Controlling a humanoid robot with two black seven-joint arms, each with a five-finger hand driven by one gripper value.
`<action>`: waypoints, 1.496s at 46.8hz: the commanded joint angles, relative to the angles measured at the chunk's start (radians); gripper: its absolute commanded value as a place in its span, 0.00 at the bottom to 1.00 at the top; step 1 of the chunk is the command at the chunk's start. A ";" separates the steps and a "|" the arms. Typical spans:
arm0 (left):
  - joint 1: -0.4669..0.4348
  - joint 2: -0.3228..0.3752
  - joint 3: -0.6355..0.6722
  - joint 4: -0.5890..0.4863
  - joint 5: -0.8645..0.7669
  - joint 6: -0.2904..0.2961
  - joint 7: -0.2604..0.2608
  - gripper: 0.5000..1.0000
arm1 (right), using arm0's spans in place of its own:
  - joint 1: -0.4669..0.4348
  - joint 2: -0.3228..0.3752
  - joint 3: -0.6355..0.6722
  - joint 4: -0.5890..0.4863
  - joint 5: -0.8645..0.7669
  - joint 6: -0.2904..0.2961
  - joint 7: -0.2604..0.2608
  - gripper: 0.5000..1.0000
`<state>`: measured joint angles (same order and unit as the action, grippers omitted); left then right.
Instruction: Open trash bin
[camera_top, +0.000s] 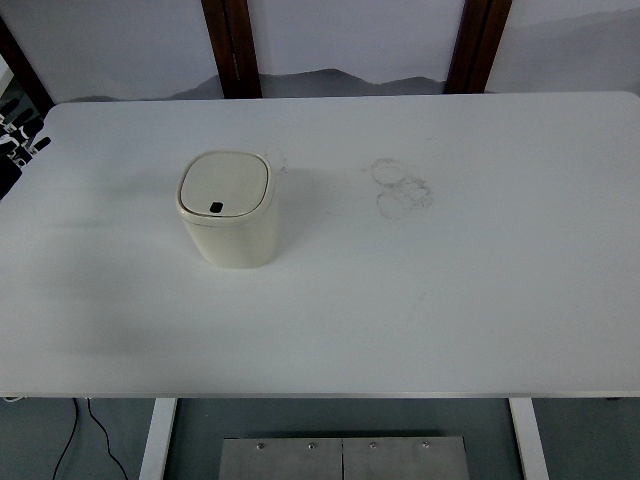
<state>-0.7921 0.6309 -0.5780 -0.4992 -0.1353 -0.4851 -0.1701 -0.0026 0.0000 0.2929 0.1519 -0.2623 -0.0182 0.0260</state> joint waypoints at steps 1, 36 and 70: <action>-0.071 0.021 0.104 -0.042 -0.001 0.003 -0.002 1.00 | 0.000 0.000 0.000 0.000 0.000 0.000 0.000 0.99; -0.636 0.168 0.774 -0.578 0.054 0.074 0.141 1.00 | 0.000 0.000 0.000 0.000 0.000 0.000 0.000 0.99; -0.730 0.165 0.777 -0.774 0.562 -0.073 0.231 1.00 | 0.000 0.000 0.000 0.000 0.000 0.000 -0.001 0.99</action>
<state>-1.5218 0.7946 0.1996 -1.2718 0.4085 -0.5466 0.0610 -0.0032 0.0000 0.2930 0.1519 -0.2623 -0.0181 0.0260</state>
